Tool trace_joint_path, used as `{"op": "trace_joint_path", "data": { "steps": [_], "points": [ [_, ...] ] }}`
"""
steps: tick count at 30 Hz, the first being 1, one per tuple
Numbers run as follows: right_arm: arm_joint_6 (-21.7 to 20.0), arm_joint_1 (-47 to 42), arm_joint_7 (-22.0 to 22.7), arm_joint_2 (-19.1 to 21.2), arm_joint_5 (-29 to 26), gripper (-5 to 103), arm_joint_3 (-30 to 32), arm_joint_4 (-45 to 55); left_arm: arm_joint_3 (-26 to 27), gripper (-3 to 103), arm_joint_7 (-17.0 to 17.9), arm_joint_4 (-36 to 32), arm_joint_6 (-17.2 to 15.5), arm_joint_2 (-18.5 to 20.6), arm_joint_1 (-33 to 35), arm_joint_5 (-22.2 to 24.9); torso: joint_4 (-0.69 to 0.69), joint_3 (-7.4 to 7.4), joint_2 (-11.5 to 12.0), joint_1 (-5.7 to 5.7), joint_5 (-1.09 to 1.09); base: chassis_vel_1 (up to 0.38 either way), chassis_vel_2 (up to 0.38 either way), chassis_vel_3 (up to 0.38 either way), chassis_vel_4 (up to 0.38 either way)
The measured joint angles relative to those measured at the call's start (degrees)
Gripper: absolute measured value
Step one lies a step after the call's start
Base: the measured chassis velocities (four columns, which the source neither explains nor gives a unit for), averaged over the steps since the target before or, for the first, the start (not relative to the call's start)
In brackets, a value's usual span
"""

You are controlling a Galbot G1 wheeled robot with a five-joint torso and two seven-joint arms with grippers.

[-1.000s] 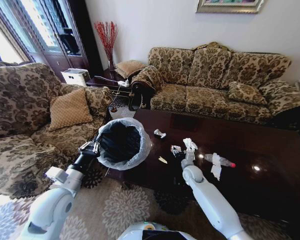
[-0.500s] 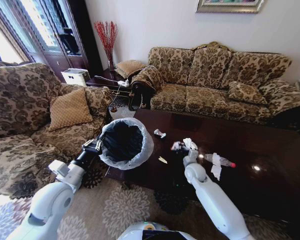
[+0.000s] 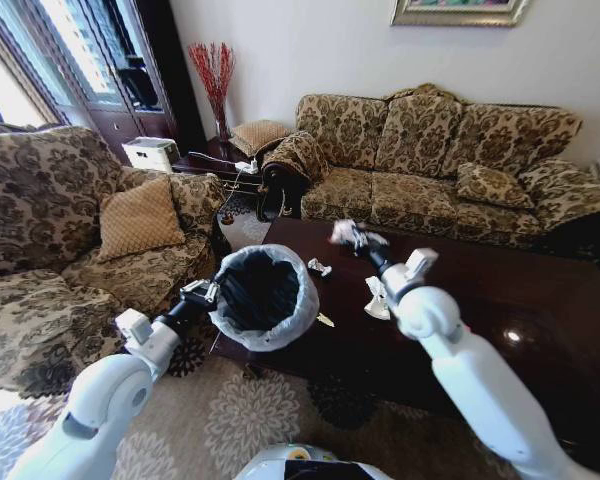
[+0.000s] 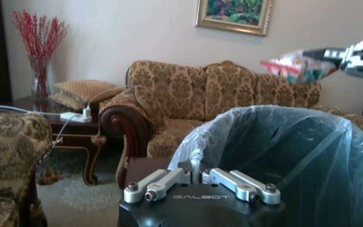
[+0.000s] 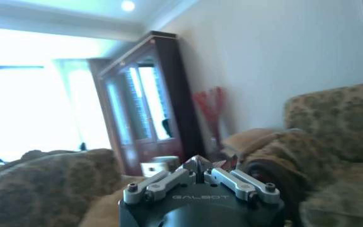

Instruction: Move to the front of the table and place the trash on the table into the trash bin.

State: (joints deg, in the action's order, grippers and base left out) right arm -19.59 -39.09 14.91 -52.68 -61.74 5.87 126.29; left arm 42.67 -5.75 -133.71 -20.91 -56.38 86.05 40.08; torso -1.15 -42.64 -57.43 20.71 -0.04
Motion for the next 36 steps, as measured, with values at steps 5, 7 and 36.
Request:
{"op": "trace_joint_path", "data": {
  "steps": [5, 7, 36],
  "points": [
    [0.0, 6.7, -1.5, 0.0, -5.0, 0, -6.7, 0.5, 0.9, 3, 0.6, -0.7, -0.6, 0.3, 1.0, 0.9, 0.0, 0.0, 0.0, 0.0, 0.01, 0.0, 0.0, 0.0, 0.0],
    [-0.5, 13.5, -2.2, -1.5, -8.1, 0, -14.8, -0.1, 2.0, 3, 1.1, -1.3, -0.9, 0.4, 1.5, 1.4, 0.0, 0.0, 0.0, 0.0, 0.0, 0.0, 0.0, 0.0, 0.0],
    [-5.6, 7.0, -1.2, 4.1, 2.5, 52, -11.8, 3.4, 4.6, 3, 2.2, -2.0, 0.0, -0.3, 2.5, 0.0, -0.03, 0.01, 0.0, -0.01, 0.02, 0.0, 0.0, 0.0, 0.0]
  ]
}}
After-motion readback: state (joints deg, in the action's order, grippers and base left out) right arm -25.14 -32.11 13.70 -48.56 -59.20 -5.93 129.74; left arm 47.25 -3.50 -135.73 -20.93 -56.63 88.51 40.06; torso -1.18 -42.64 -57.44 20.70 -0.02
